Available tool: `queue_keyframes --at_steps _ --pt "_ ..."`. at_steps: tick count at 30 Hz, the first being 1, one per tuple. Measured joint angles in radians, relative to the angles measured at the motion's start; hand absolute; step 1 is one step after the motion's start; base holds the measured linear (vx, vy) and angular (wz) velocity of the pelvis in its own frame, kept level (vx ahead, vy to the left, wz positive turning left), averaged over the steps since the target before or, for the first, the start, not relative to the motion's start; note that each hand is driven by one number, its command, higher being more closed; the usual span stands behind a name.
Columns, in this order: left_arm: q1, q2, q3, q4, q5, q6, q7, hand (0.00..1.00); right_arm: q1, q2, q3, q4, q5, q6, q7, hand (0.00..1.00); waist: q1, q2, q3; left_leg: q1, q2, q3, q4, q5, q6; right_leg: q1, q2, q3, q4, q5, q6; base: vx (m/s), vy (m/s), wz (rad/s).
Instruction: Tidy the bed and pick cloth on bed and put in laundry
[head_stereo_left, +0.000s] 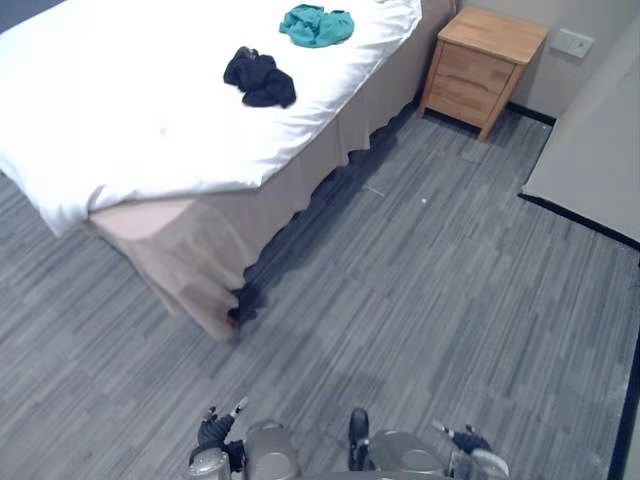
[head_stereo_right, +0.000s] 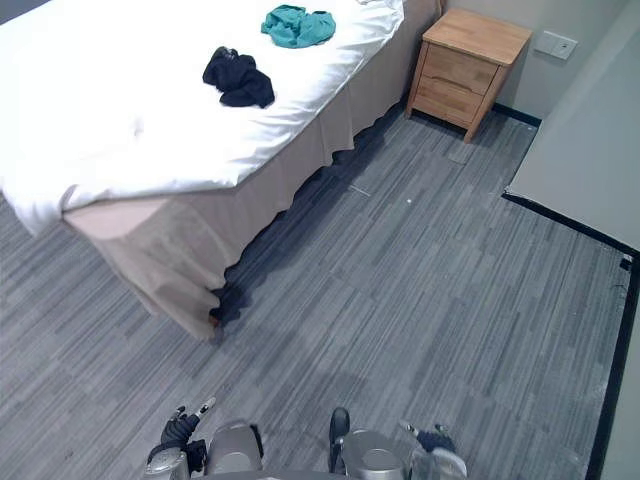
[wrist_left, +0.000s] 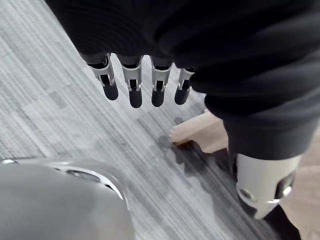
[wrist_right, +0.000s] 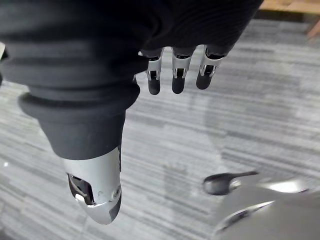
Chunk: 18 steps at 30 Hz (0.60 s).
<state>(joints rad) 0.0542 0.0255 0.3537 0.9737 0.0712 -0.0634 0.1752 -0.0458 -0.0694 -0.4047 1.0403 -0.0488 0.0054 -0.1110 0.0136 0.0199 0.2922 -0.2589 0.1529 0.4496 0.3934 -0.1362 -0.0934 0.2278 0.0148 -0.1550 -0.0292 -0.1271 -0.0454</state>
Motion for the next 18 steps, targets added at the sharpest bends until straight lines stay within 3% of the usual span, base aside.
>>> queue_keyframes --at_steps 1,2,3,4,5,7,8,9,11,13,15,17,18 --pt "0.001 -0.001 0.0 0.005 0.0 0.001 0.0 0.0 0.01 -0.003 0.0 -0.005 -0.004 0.001 0.0 0.0 0.0 0.008 -0.005 0.001 -0.008 0.064 -0.06 0.036 0.035 0.02 0.002 -0.012 -0.005 -0.017 0.008 0.55 0.101 0.34" --pt "0.014 -0.003 -0.003 0.014 0.001 0.004 -0.002 0.0 0.024 -0.006 0.0 -0.007 -0.012 0.002 0.001 0.0 0.002 0.021 -0.017 0.007 -0.015 0.221 -0.129 0.121 0.112 0.064 0.012 -0.032 -0.006 -0.061 0.024 0.59 0.127 0.49" --pt "0.03 -0.001 0.002 0.026 0.002 0.01 -0.005 0.0 0.042 0.001 0.0 -0.003 -0.024 0.003 0.001 0.0 0.0 0.021 -0.033 0.029 -0.024 0.359 -0.137 0.1 0.324 0.103 0.019 -0.051 0.008 -0.109 0.048 0.63 0.147 0.74" --pt "0.026 0.01 0.009 0.035 0.002 0.013 -0.012 0.0 0.048 0.014 0.001 0.001 -0.029 0.004 0.001 0.0 -0.006 -0.016 -0.042 0.029 -0.058 0.354 -0.129 0.091 0.321 0.111 -0.003 -0.075 0.023 -0.123 0.058 0.8 0.172 1.05" --pt "0.032 0.019 0.009 0.035 0.003 0.015 -0.021 0.0 0.061 0.015 0.001 0.011 -0.041 0.006 0.002 0.0 0.002 -0.037 -0.057 0.04 -0.096 0.337 -0.152 0.04 0.339 0.093 -0.021 -0.113 0.104 -0.132 0.075 0.81 0.201 1.31" --pt "0.041 0.018 0.007 0.04 0.004 0.017 -0.023 0.0 0.058 0.008 -0.01 0.044 -0.06 0.012 0.006 0.0 0.001 -0.041 -0.058 0.081 -0.13 0.249 -0.174 0.007 0.323 -0.001 -0.06 -0.149 0.419 -0.122 0.161 0.72 0.222 1.31" --pt "0.046 0.023 -0.003 0.051 0.006 0.027 -0.023 0.0 0.057 0.007 -0.008 0.047 -0.078 0.012 0.009 0.0 0.0 -0.041 -0.059 0.124 -0.145 0.174 -0.17 -0.011 0.285 -0.082 -0.091 -0.142 0.678 -0.095 0.23 0.66 0.199 1.76" --pt "0.047 0.03 -0.03 0.063 0.012 0.038 -0.023 0.0 0.059 0.008 -0.003 0.046 -0.082 0.013 0.011 0.0 -0.005 -0.038 -0.059 0.199 -0.161 0.087 -0.179 -0.03 0.269 -0.155 -0.131 -0.141 0.904 -0.104 0.236 0.66 0.155 1.82" --pt "0.047 0.031 -0.047 0.072 0.016 0.038 -0.023 0.0 0.06 0.008 0.007 0.04 -0.081 0.011 0.014 0.0 -0.003 -0.03 -0.061 0.259 -0.165 0.02 -0.197 -0.031 0.263 -0.206 -0.165 -0.151 0.963 -0.127 0.236 0.51 0.018 1.46" --pt "0.044 0.034 -0.088 0.074 0.021 0.038 -0.023 0.0 0.058 0.002 0.019 0.021 -0.079 0.002 0.018 0.0 -0.014 -0.01 -0.07 0.33 -0.159 -0.108 -0.239 -0.017 0.237 -0.289 -0.203 -0.146 0.884 -0.161 0.181 0.59 -0.139 1.91" --pt "0.043 0.038 -0.111 0.073 0.022 0.038 -0.024 0.0 0.055 0.001 0.018 0.012 -0.078 0.002 0.018 0.0 -0.028 0.002 -0.078 0.361 -0.147 -0.202 -0.265 -0.008 0.186 -0.339 -0.205 -0.057 0.685 -0.16 0.183 0.46 -0.222 1.93" --pt "0.044 0.051 -0.125 0.069 0.022 0.038 -0.024 0.0 0.055 0.012 0.018 0.015 -0.067 0.003 0.018 0.0 -0.024 -0.022 -0.089 0.387 -0.135 -0.27 -0.292 -0.017 0.131 -0.356 -0.202 0.066 0.396 -0.093 0.214 0.43 -0.369 1.65" --pt "0.045 0.069 -0.128 0.07 0.023 0.038 -0.024 0.0 0.055 0.031 0.015 0.015 -0.056 0.003 0.019 0.0 -0.023 -0.051 -0.1 0.392 -0.139 -0.299 -0.293 -0.024 0.098 -0.358 -0.203 0.123 0.247 0.03 0.213 0.36 -0.407 1.29"
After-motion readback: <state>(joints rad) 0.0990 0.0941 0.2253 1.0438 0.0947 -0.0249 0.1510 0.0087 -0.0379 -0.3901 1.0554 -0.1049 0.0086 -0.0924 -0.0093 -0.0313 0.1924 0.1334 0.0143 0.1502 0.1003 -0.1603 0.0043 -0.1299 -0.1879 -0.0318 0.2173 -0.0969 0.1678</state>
